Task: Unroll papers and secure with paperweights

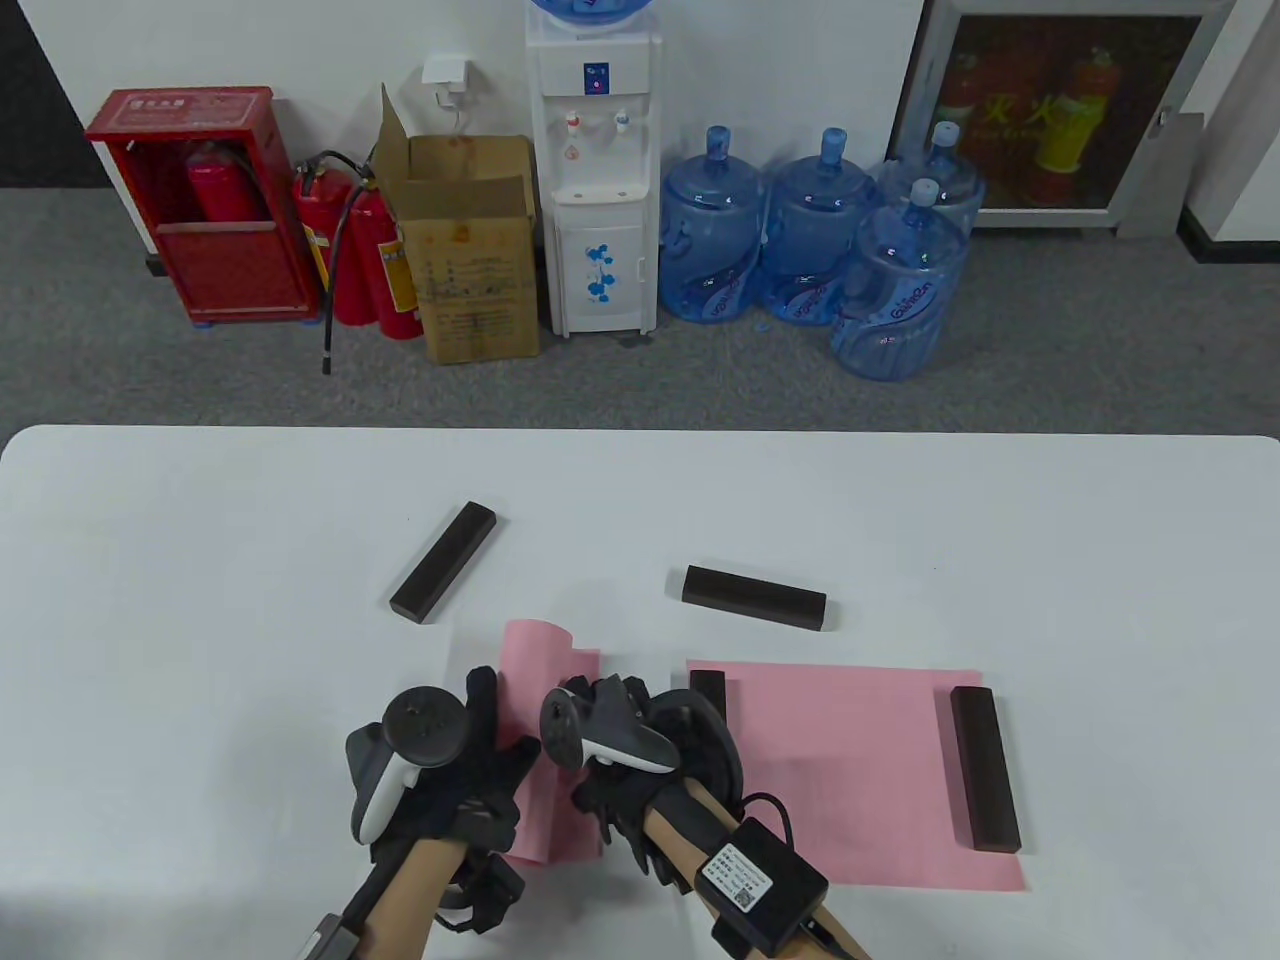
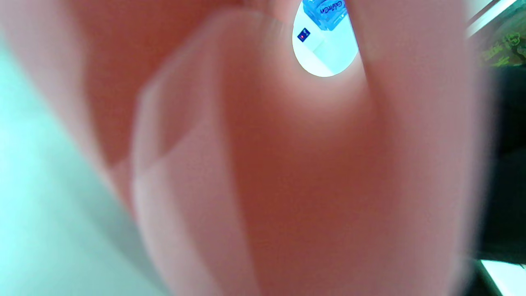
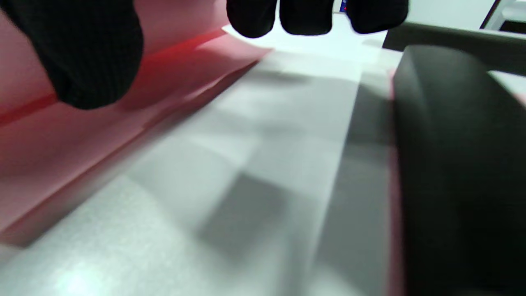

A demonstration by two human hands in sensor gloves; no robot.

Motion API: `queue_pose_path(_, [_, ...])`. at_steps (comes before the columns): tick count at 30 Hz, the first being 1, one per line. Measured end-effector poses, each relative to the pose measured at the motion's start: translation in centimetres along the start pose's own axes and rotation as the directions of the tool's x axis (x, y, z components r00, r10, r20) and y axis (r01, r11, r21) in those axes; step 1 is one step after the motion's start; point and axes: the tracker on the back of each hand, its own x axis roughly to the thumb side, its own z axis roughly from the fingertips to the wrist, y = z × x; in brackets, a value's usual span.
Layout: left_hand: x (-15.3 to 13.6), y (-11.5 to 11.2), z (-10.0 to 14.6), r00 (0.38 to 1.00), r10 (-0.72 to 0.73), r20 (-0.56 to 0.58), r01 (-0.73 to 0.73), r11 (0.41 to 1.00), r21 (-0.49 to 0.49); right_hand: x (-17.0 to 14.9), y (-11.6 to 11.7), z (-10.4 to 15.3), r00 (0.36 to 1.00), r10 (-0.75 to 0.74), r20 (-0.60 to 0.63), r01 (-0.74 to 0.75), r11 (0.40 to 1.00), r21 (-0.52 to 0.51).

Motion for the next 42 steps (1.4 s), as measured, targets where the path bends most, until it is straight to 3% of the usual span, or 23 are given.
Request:
queue_pose_path(5, [-0.5, 0.1, -0.2, 0.999, 0.025, -0.032, -0.026, 1.000, -0.013, 0.1, 0.9, -1.3, 1.000, -0.007, -0.009, 0.008, 0.998, 0.061])
queue_pose_path(9, [-0.6, 0.4, -0.1, 0.998, 0.031, -0.059, -0.032, 0.999, -0.015, 0.0, 0.8, -1.3, 1.000, -0.024, 0.005, 0.024, 0.999, 0.035])
queue_pose_path(15, [0.1, 1.0, 0.5, 0.993, -0.096, -0.072, 0.099, 0.994, 0.036, 0.0, 0.6, -1.2, 1.000, 0.002, 0.009, -0.002, 1.000, 0.017])
queue_pose_path(19, [1.5, 1.2, 1.3, 0.969, -0.247, 0.026, 0.244, 0.967, 0.077, 0.0, 0.6, -1.2, 1.000, 0.000, 0.008, 0.000, 1.000, 0.017])
queue_pose_path(22, [2.3, 0.5, 1.3, 0.950, -0.285, 0.132, 0.287, 0.958, 0.005, 0.0, 0.7, -1.2, 1.000, -0.008, 0.012, 0.008, 1.000, 0.014])
queue_pose_path(27, [2.6, -0.4, 0.8, 0.860, -0.481, 0.167, 0.492, 0.870, -0.028, -0.1, 0.8, -1.2, 1.000, -0.019, 0.021, 0.019, 1.000, 0.004])
queue_pose_path(32, [2.1, 0.1, 0.5, 0.828, -0.538, 0.159, 0.551, 0.833, -0.048, -0.1, 0.7, -1.2, 0.999, -0.022, 0.025, 0.022, 1.000, -0.006])
queue_pose_path(37, [1.5, 1.0, 0.2, 0.761, -0.643, 0.091, 0.649, 0.758, -0.067, -0.1, 0.6, -1.3, 1.000, -0.016, 0.021, 0.016, 1.000, -0.015])
queue_pose_path(42, [1.1, 2.3, 0.0, 0.671, -0.741, 0.017, 0.741, 0.671, -0.007, -0.1, 0.7, -1.2, 1.000, -0.008, 0.021, 0.008, 1.000, -0.015])
